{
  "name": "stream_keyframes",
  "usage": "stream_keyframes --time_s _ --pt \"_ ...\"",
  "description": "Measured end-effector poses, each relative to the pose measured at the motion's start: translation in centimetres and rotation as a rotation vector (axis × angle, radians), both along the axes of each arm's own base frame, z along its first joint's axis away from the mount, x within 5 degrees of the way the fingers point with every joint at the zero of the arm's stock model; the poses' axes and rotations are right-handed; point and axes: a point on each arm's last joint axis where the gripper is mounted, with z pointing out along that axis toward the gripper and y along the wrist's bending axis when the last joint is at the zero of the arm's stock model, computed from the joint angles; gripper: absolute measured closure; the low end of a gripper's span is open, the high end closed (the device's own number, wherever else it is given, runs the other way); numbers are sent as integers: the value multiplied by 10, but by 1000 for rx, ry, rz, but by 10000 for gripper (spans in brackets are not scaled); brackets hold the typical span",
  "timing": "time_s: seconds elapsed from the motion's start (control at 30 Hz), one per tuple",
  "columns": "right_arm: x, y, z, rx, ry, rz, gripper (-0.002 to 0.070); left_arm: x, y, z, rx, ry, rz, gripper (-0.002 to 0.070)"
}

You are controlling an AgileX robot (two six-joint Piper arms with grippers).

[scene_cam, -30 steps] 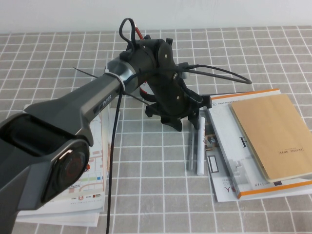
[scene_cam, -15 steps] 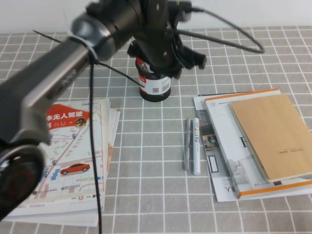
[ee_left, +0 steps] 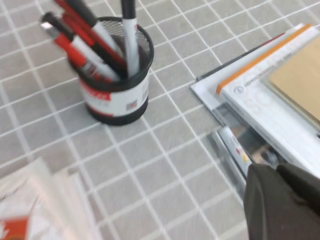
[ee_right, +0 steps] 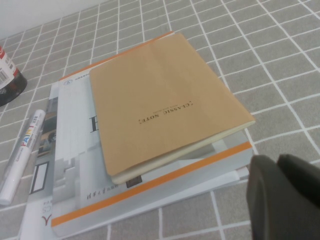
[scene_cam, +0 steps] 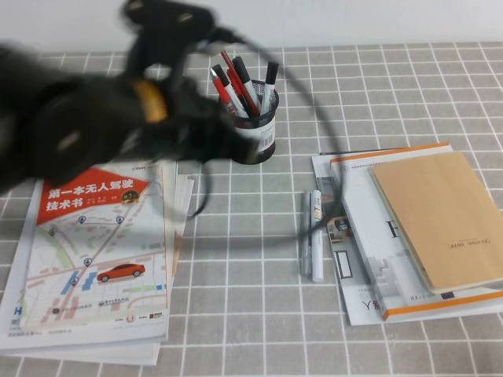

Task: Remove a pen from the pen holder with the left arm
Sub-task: 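Take a marker out of the pen holder and lay it on the table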

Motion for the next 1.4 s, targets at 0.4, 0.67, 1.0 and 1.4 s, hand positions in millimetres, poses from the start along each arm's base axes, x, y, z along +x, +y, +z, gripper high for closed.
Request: stream_keyframes --time_s 0.4,0.67,1.0,1.4 --pt "0 0 0 0 0 0 689 -133 113 16 -197 -239 77 675" --pt "0 0 0 0 0 0 689 -171 151 -5 -206 -151 201 675" --pt "0 0 0 0 0 0 689 -177 159 -3 -199 -186 217 675" --pt "0 0 0 0 0 0 689 -167 160 -59 -71 -469 154 675"
